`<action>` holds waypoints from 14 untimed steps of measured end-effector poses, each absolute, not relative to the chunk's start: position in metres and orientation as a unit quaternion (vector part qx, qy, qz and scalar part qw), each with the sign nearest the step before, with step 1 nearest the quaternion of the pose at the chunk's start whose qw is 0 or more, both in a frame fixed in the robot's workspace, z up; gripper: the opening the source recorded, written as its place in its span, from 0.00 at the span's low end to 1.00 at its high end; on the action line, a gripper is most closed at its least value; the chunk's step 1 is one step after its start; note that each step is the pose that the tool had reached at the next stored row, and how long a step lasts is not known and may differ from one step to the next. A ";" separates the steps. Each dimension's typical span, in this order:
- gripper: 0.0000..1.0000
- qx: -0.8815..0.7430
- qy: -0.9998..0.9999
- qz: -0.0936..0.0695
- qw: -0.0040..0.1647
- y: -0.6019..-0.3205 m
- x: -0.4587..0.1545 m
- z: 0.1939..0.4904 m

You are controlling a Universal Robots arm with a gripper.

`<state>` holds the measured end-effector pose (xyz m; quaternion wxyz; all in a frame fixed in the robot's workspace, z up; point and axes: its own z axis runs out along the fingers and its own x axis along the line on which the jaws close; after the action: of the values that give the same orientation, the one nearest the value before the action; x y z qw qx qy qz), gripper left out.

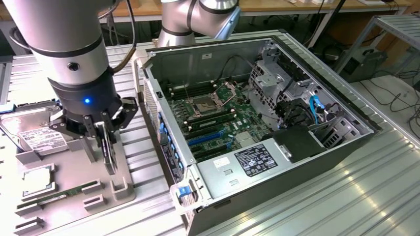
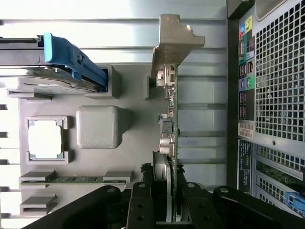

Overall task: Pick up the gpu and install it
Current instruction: 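Pick up the gpu and move the gpu toward the slot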

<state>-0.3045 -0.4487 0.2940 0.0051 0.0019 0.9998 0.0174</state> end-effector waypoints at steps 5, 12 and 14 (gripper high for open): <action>0.27 0.002 1.000 0.017 0.005 -0.449 -0.305 0.307; 0.27 0.002 1.000 0.017 0.005 -0.449 -0.304 0.317; 0.27 0.002 1.000 0.017 0.005 -0.449 -0.304 0.320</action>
<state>-0.3045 -0.4487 0.3196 0.0051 0.0019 0.9998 0.0174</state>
